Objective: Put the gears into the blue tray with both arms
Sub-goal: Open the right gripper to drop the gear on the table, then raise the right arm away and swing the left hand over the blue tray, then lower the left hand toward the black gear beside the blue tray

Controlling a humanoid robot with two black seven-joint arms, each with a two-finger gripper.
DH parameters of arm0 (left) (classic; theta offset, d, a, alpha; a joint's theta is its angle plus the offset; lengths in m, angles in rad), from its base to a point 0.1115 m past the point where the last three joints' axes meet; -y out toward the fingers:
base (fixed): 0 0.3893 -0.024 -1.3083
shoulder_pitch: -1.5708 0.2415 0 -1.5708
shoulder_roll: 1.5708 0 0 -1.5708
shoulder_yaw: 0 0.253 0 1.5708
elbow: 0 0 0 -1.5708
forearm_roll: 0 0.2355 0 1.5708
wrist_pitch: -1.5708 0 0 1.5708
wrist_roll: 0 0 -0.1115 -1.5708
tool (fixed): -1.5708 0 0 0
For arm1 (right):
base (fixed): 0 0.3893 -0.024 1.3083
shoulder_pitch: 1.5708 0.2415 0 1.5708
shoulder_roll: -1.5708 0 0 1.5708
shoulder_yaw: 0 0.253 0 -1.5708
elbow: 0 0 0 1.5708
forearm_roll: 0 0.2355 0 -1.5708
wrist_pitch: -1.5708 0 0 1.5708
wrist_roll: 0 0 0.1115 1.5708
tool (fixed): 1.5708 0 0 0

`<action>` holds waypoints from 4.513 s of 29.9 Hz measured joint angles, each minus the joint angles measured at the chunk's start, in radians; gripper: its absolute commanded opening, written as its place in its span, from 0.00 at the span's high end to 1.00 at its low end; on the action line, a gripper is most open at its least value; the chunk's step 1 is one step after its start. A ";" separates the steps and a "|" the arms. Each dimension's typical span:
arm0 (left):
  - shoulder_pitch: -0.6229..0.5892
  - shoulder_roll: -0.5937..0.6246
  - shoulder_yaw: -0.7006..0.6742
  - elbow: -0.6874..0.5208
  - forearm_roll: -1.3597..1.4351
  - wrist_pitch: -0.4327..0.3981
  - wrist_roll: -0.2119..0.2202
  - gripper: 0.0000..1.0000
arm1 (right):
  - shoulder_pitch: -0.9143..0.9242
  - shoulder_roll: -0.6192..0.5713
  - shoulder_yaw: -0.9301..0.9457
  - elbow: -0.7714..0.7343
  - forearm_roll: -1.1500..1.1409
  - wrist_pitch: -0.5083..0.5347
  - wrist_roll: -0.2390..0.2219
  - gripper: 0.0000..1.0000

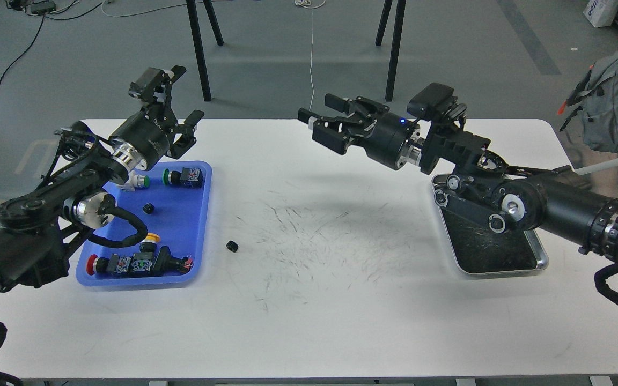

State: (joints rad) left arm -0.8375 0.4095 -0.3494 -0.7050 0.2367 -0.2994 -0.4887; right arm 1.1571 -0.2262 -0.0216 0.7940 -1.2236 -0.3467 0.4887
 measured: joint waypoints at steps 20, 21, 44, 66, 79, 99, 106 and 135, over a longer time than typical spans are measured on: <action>-0.004 0.167 0.119 -0.391 0.009 0.080 0.000 0.00 | -0.002 -0.199 0.021 -0.113 0.760 0.081 0.000 0.07; -0.005 0.183 0.120 -0.397 0.007 0.077 0.000 0.00 | -0.011 -0.205 0.029 -0.113 0.765 0.081 0.000 0.07; -0.081 0.379 0.340 -0.666 0.376 0.271 0.000 0.00 | -0.066 -0.242 0.089 -0.111 0.768 0.077 0.000 0.07; 0.007 0.229 0.148 -0.748 0.162 0.533 0.000 0.00 | -0.147 -0.282 0.209 -0.107 0.899 0.115 0.000 0.05; -0.366 0.419 0.675 -0.789 0.390 0.463 0.000 0.00 | -0.272 -0.307 0.303 -0.106 0.906 0.122 0.000 0.05; -0.481 0.533 0.868 -0.772 0.796 0.479 0.000 0.00 | -0.327 -0.320 0.342 -0.105 0.905 0.124 0.000 0.05; -0.505 0.490 0.894 -0.737 0.788 0.442 0.000 0.00 | -0.328 -0.318 0.341 -0.105 0.904 0.124 0.000 0.05; -0.713 0.122 1.301 -0.500 1.301 0.612 0.000 0.09 | -0.338 -0.311 0.333 -0.107 0.899 0.120 0.000 0.05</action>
State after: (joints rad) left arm -1.5508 0.5318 0.9517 -1.2045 1.5382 0.3123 -0.4886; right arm 0.8194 -0.5368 0.3113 0.6873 -0.3245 -0.2270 0.4887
